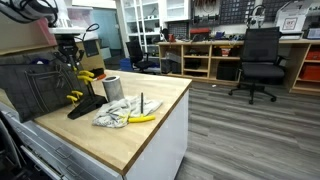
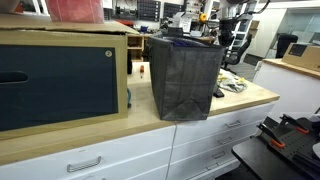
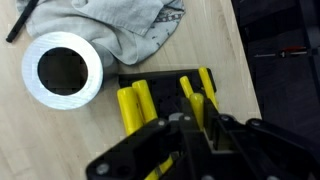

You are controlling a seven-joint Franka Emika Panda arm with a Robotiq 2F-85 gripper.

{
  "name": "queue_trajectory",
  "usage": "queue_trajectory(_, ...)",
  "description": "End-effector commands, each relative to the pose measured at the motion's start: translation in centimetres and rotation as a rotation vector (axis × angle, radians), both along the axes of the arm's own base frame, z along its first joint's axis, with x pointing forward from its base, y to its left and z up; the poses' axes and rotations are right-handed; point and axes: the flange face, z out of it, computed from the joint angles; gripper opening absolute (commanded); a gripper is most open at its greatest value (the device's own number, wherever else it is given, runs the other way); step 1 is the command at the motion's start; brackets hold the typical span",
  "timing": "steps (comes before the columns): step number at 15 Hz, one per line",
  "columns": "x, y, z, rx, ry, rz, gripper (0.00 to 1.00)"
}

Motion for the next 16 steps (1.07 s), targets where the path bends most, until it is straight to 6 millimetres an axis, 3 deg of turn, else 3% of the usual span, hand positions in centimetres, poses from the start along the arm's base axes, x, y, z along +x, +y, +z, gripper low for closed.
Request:
queue_trajectory(1, 0.6, 0.3, 0.5, -0.024, -0.017, -0.022, 0.04)
queue_trajectory(6, 0.8, 1.0, -0.5, -0.015, -0.025, -0.018, 0.04)
queue_trajectory(12, 0.9, 1.5, -4.3, 0.028, -0.003, -0.009, 0.04)
queue_trajectory(16, 0.5, 1.4, -4.7, 0.035, 0.004, -0.021, 0.04)
